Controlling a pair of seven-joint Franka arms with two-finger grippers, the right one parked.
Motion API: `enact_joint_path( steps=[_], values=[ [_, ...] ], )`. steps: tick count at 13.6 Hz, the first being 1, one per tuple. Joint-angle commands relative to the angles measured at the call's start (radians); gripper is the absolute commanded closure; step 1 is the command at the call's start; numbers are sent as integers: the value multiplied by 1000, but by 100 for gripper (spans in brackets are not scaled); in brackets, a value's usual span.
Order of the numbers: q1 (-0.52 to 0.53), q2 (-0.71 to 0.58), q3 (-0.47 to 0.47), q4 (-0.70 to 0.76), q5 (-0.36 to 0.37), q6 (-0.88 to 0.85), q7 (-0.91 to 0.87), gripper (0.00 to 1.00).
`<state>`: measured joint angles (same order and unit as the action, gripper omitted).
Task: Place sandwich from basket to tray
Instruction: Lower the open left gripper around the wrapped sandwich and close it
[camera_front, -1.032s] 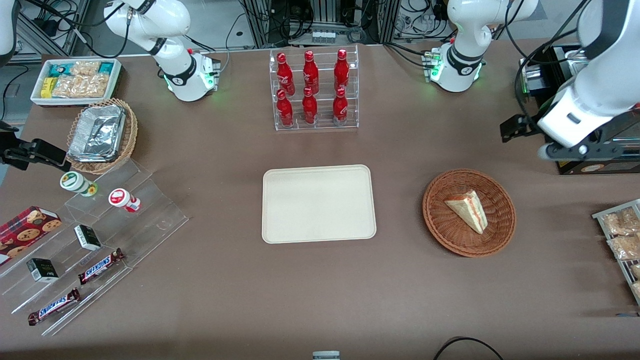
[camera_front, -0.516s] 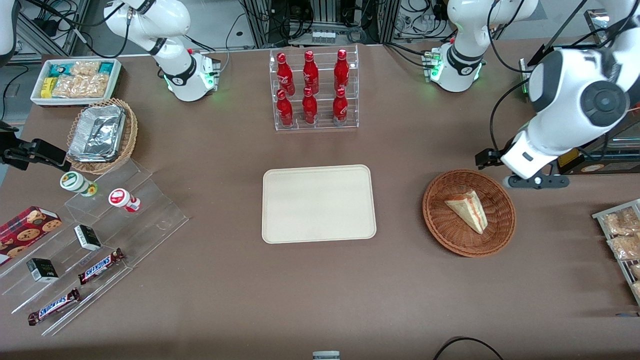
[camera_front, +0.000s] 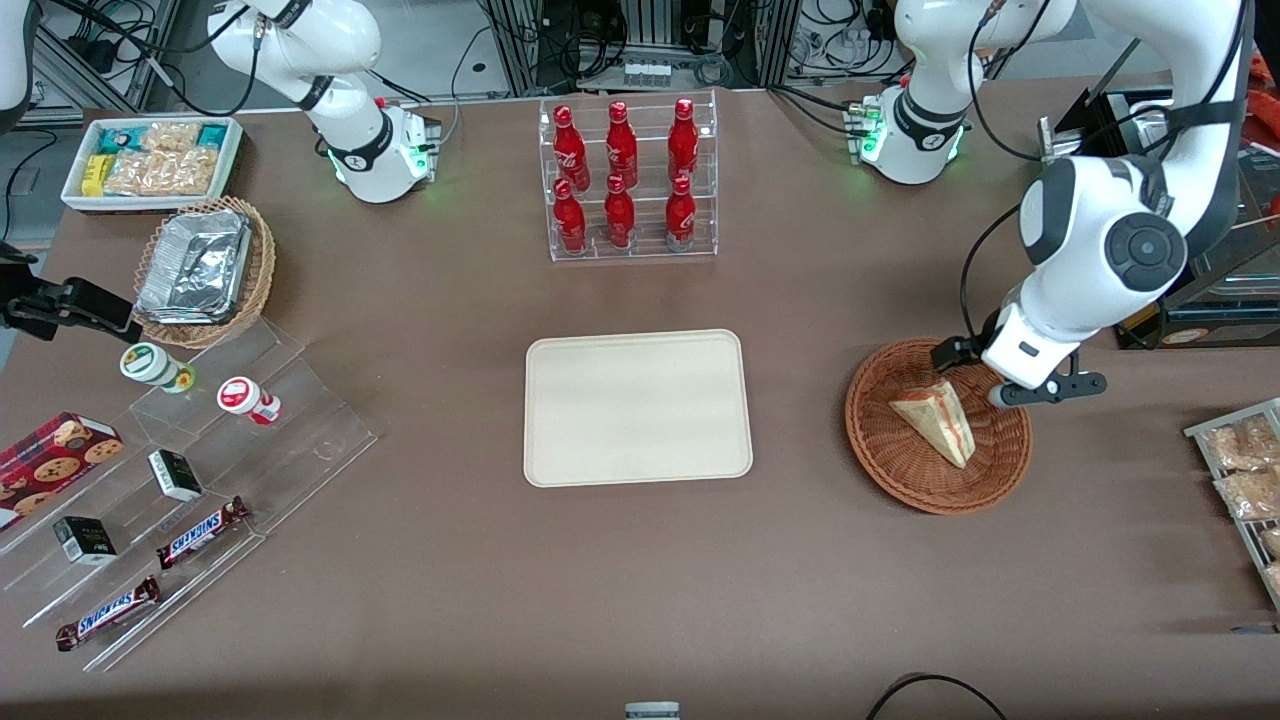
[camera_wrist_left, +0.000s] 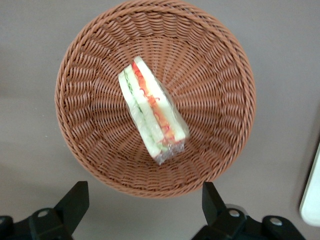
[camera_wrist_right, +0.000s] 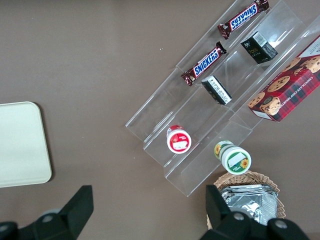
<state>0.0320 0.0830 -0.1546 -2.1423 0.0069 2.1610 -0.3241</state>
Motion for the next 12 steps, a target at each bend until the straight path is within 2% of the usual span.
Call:
enact_joint_path(
  steps=[1, 5, 12],
  values=[
    [-1, 21, 0, -10, 15, 66, -227, 0],
    [-3, 61, 0, -11, 15, 134, -562, 0],
    [-3, 142, 0, -47, 16, 244, -578, 0]
  ],
)
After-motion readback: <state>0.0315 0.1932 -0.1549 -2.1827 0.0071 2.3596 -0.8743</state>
